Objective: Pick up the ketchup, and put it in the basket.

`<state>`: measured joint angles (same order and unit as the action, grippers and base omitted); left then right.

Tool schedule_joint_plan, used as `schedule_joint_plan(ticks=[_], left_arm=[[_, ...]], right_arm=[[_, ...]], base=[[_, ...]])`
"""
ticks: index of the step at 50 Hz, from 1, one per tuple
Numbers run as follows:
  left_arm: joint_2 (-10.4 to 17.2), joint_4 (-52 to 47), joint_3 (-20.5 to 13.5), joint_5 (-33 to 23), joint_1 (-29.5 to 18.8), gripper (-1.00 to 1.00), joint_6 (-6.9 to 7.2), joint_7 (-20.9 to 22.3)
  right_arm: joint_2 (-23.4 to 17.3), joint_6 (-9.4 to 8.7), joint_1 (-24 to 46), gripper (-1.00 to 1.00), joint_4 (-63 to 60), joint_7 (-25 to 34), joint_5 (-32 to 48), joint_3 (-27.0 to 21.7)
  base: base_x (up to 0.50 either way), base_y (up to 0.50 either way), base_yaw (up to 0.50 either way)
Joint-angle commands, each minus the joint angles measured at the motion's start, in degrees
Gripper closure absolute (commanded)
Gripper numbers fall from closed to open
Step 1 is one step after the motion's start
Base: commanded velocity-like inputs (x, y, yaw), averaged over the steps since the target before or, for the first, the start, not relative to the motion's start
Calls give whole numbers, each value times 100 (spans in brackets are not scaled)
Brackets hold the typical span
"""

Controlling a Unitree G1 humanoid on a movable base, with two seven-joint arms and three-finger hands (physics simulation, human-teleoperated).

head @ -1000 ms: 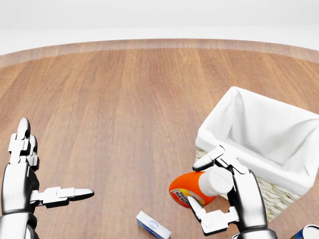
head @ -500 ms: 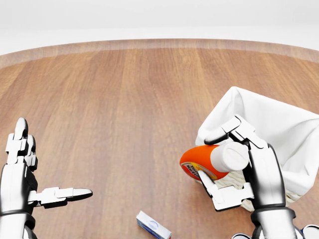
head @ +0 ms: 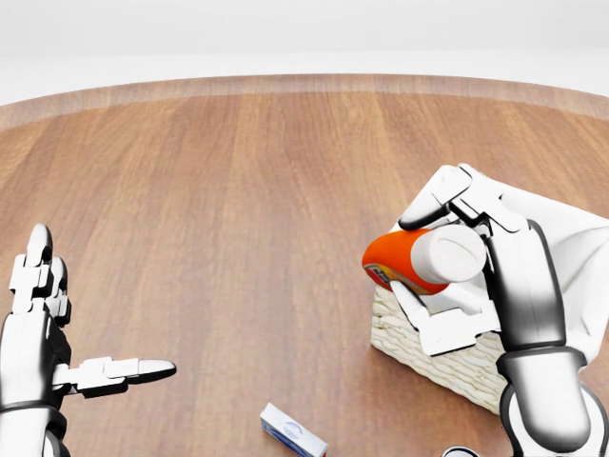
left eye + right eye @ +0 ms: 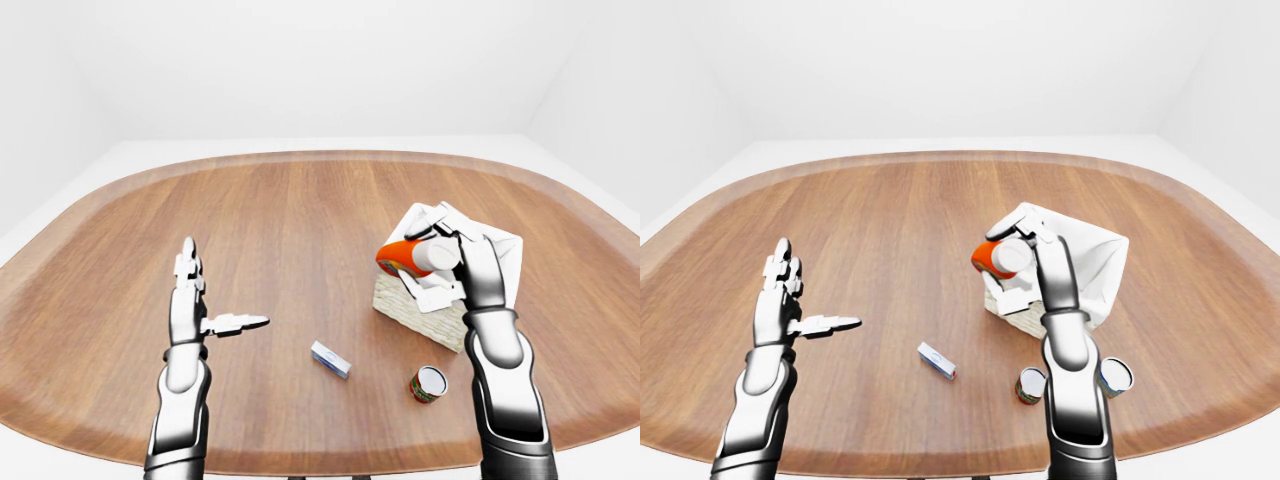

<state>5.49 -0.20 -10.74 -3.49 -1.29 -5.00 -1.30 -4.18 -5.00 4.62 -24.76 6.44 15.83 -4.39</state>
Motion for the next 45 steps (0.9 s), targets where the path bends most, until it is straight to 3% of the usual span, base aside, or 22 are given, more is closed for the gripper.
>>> schedule_joint_plan(ticks=[1, 23, 45], left_arm=[[1, -25, -9, 19, 13, -100, 0, 13], [-14, 187, 61, -7, -62, -100, 0, -54], [-20, 251, 115, -52, -65, -100, 0, -55]], right_arm=[[-234, 0, 569, 100, 203, 80, 215, -217], [-904, 0, 1638, 100, 999, 311, 765, -538], [-1573, 0, 2682, 100, 2819, 487, 1545, -588]], base=[[0, 0, 0], [0, 0, 0], [0, 0, 0]])
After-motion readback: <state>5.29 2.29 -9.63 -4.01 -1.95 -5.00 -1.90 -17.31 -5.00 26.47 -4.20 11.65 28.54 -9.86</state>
